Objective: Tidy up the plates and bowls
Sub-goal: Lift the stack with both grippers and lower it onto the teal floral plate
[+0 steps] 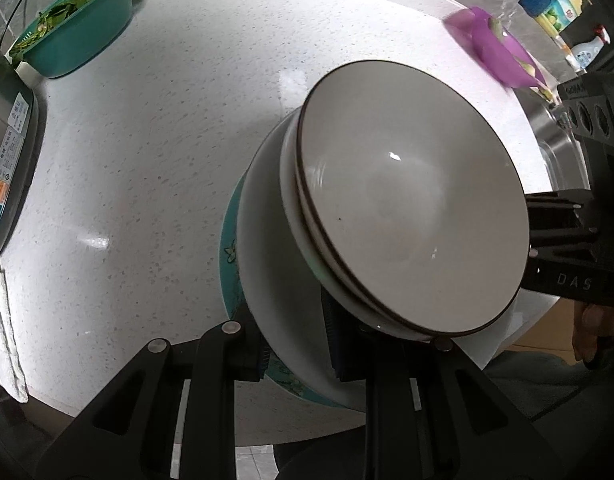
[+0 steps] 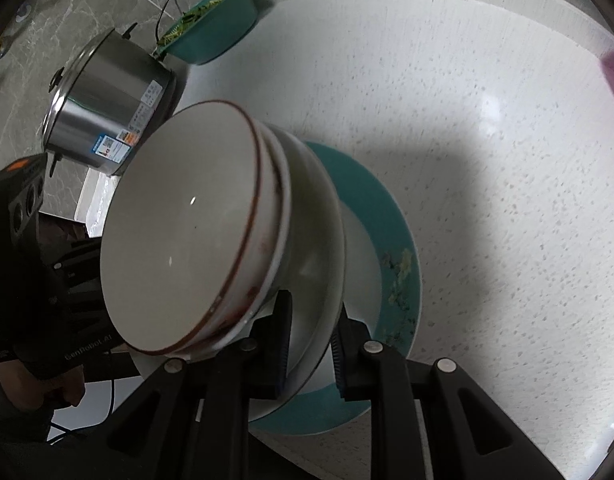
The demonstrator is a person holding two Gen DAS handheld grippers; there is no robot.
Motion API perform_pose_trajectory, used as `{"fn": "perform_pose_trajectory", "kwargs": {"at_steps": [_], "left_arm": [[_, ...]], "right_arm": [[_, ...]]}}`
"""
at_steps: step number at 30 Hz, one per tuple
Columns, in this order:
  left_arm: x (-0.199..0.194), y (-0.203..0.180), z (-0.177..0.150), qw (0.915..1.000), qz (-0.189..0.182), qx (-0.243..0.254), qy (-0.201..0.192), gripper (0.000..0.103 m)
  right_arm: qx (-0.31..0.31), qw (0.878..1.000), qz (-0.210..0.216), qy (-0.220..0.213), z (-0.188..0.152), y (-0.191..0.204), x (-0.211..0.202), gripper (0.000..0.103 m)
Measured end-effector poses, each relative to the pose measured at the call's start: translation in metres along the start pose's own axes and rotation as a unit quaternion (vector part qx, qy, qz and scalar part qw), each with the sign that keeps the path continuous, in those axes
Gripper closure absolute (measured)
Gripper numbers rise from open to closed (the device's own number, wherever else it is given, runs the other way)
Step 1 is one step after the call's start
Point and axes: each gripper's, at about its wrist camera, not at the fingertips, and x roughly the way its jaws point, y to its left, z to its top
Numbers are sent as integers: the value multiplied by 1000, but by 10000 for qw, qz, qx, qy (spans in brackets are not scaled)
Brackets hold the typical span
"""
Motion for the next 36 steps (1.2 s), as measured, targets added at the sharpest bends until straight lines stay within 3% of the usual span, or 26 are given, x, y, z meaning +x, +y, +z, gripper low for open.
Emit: {"fn": "perform_pose_trajectory", "kwargs": {"at_steps": [20, 36], "left_arm": [[29, 2, -9, 10000, 32, -45, 39, 83], [21, 8, -26, 9974, 134, -543, -443, 79]], "right_arm": [[-84, 9999, -103, 13, -9, 6, 16, 82], [-141, 9996, -91, -213, -17, 8, 3, 76]]}}
